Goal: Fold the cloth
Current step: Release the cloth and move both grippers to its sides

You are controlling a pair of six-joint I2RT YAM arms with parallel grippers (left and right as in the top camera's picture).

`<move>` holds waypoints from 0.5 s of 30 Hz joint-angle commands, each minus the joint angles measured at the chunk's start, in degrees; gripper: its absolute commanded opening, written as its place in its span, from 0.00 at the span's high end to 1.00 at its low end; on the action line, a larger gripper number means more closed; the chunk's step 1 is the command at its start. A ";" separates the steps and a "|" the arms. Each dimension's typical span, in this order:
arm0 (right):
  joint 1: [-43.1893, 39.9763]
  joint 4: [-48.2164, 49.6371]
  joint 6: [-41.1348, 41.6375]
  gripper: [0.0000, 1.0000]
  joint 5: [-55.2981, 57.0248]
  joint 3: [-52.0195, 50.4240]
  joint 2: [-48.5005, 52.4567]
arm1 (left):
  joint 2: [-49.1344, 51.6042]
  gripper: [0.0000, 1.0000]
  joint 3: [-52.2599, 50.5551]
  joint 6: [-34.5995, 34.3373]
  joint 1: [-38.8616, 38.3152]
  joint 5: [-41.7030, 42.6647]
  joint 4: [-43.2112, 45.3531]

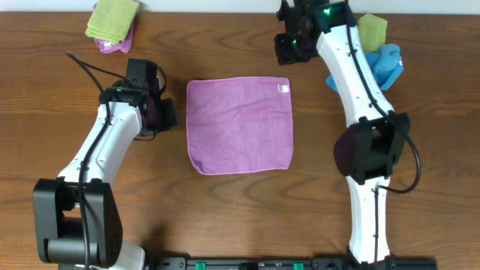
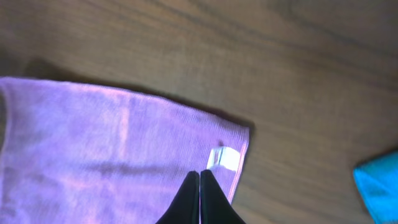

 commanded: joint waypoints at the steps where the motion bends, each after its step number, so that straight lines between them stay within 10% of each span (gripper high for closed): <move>1: 0.44 -5.57 -1.46 0.99 -0.79 4.22 0.33 | 0.28 0.94 0.76 1.16 0.20 1.11 -1.38; 15: -0.74 -24.90 -3.93 0.98 0.46 6.32 -20.26 | -12.61 0.94 0.76 2.56 0.20 0.00 -11.61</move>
